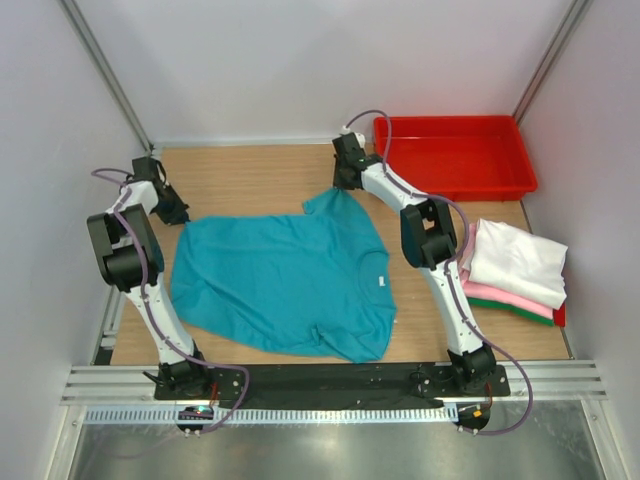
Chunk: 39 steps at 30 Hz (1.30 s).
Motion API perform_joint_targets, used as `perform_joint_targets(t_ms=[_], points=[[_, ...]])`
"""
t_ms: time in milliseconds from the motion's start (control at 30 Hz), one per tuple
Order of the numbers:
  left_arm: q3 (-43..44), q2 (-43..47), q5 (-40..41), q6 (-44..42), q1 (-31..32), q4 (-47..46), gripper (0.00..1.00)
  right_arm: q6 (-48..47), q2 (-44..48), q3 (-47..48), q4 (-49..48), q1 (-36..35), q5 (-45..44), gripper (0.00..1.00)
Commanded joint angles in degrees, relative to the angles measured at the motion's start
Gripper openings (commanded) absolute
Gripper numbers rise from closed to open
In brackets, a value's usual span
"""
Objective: Fold and stack the t-shirts
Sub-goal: Flatten the tshirt out
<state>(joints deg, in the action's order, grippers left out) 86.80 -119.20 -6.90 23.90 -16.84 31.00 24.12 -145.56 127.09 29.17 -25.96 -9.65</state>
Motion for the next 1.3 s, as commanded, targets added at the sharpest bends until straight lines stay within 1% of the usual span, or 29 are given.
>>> perform_joint_targets(t_ms=[0, 233, 400, 600, 733, 900, 1000, 1100, 1133, 1167, 1267], points=[[3.09, 1.25, -2.68, -0.78, 0.14, -2.35, 0.00, -1.61, 0.62, 2.99, -1.39, 0.73, 0.51, 0.01], [7.23, 5.72, -5.23, -3.07, 0.05, -5.25, 0.00, -3.20, 4.66, 5.54, -6.57, 1.26, 2.44, 0.01], [6.36, 8.10, -7.08, -4.83, 0.14, -7.97, 0.00, -3.29, 7.56, 5.45, -10.09, 1.26, 3.94, 0.01], [5.13, 8.97, -8.75, -4.30, -0.21, -8.41, 0.00, -4.43, 8.88, 5.89, -10.62, 1.26, 4.02, 0.01], [5.48, 10.56, -8.05, -5.18, -0.30, -7.98, 0.00, -4.78, 10.90, 6.94, -11.15, 1.26, 4.02, 0.01], [8.81, 13.20, -10.15, -4.48, -1.26, -6.84, 0.00, -7.15, 16.44, 6.95, -13.34, 1.26, 4.55, 0.01], [10.84, 15.22, -10.77, -3.95, -1.26, -5.52, 0.00, -7.86, 20.20, 6.95, -13.00, 1.26, 5.08, 0.01], [12.68, 18.11, -10.95, -3.60, -1.35, -5.16, 0.00, -8.74, 24.59, 6.07, -13.08, 1.26, 7.36, 0.01], [12.95, 18.99, -11.03, -3.51, -1.27, -5.08, 0.00, -9.43, 25.75, 4.85, -13.26, 1.26, 8.06, 0.01], [12.78, 20.92, -11.21, -3.60, -1.35, -5.08, 0.00, -10.05, 27.24, 3.97, -13.78, 1.17, 11.37, 0.01], [12.25, 24.69, -11.91, -4.38, -1.26, -5.08, 0.00, -11.98, 33.30, -0.69, -17.55, 1.00, 14.13, 0.01]])
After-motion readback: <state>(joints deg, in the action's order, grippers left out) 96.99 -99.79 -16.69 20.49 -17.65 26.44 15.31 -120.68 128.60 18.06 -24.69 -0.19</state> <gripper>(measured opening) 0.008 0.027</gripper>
